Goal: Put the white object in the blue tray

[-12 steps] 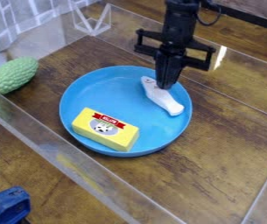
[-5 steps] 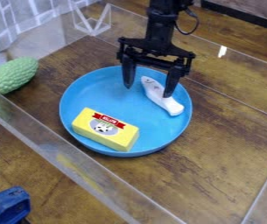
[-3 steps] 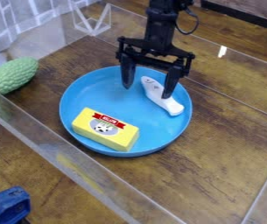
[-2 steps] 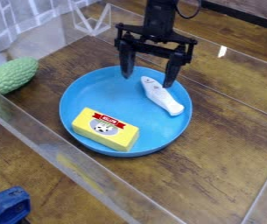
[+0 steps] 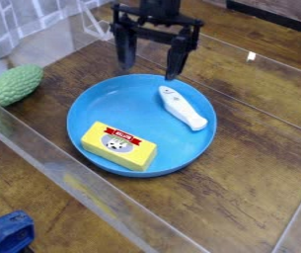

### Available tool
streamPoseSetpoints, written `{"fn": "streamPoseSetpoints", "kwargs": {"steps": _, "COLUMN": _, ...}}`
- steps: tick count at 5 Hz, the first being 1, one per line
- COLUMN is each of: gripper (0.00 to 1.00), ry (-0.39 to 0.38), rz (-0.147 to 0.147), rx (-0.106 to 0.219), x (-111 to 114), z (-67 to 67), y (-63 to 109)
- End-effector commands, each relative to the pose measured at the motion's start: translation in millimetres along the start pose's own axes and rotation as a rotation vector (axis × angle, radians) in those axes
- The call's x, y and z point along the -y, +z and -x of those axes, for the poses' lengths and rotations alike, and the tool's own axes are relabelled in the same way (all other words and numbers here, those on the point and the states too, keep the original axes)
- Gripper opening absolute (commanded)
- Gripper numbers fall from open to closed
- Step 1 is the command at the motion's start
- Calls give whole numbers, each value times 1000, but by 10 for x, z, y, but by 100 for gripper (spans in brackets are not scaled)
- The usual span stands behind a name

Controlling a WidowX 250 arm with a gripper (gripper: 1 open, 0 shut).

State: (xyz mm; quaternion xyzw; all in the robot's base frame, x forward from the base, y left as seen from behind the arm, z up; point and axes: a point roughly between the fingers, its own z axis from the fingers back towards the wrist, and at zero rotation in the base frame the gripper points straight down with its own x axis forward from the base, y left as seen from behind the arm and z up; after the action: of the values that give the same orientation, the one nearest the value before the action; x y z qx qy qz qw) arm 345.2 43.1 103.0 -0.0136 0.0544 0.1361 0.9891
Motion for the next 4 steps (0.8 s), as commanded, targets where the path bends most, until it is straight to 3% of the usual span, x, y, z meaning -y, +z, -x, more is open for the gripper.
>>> {"fn": "streamPoseSetpoints", "kwargs": {"steps": 1, "gripper": 100, "ry": -49, "rz": 25, "rx": 99, "x": -127, "z": 42, "y": 297}}
{"fn": "streamPoseSetpoints", "kwargs": {"steps": 3, "gripper": 100, "ry": -88, "rz": 49, "rx": 112, "x": 64, "z": 25, "y": 273}}
{"fn": "streamPoseSetpoints", "kwargs": {"steps": 4, "gripper": 100, "ry": -95, "rz": 58, "rx": 118, "x": -29, "z": -74, "y": 170}}
